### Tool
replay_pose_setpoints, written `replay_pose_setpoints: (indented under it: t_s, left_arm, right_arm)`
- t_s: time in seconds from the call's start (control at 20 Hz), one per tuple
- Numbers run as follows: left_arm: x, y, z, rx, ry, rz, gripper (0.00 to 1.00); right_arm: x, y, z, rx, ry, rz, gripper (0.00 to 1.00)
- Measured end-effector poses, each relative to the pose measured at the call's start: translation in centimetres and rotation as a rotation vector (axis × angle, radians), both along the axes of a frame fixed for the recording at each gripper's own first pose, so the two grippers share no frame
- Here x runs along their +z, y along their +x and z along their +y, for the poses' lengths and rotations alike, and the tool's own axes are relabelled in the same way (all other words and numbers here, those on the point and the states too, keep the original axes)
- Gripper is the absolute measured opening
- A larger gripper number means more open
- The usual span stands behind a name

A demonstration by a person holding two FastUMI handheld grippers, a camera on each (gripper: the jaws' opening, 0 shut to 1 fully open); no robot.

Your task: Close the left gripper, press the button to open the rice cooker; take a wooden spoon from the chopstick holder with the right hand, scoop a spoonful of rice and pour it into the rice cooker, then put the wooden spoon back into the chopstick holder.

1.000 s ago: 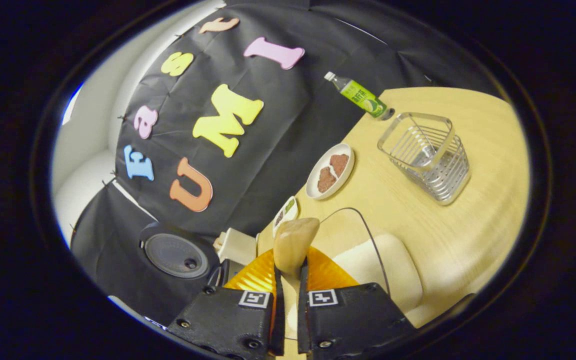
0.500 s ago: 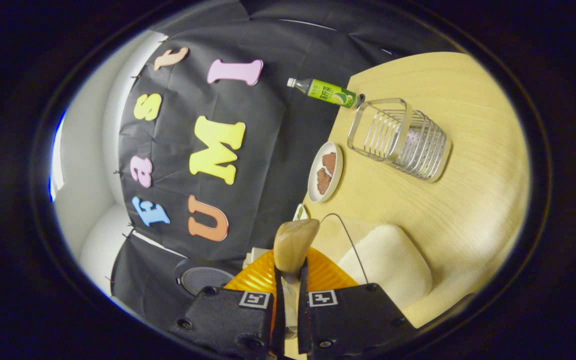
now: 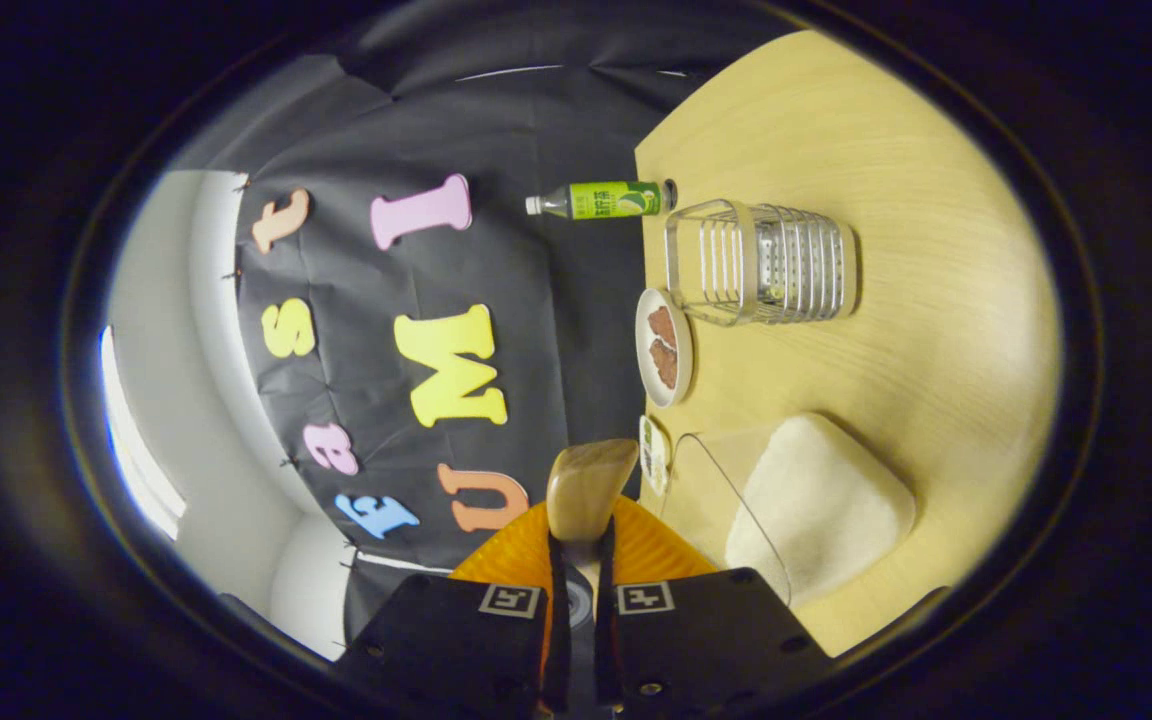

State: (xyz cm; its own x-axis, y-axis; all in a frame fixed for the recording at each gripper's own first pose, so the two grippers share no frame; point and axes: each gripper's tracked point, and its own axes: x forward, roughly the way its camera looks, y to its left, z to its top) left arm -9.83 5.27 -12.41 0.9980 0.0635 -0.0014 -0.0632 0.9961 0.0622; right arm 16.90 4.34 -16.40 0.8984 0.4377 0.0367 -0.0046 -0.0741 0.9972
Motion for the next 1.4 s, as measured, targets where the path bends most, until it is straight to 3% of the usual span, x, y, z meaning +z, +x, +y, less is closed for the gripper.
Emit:
replay_pose_setpoints:
  t_s: [0.45, 0.55, 0.95, 1.4]
  left_arm:
    - [-0.3, -0.2, 2.7, 0.028, 0.032, 0.018, 0.94]
    - [-0.3, -0.1, 3.2, 0.031, 0.035, 0.018, 0.94]
    - [0.7, -1.5, 5.5, 0.044, 0.037, -0.013, 0.94]
    - [-0.6, -1.9, 7.0, 0.048, 0.018, 0.011, 0.94]
  right_arm:
    - [3.9, 0.4, 9.2, 0.107, 0.15, -0.044, 0.14]
    - [4.4, 0.6, 12.0, 0.13, 0.118, -0.058, 0.14]
    - [6.8, 1.3, 19.4, 0.141, -0.144, -0.126, 0.14]
    - [7.7, 1.0, 26.6, 0.138, -0.628, -0.282, 0.14]
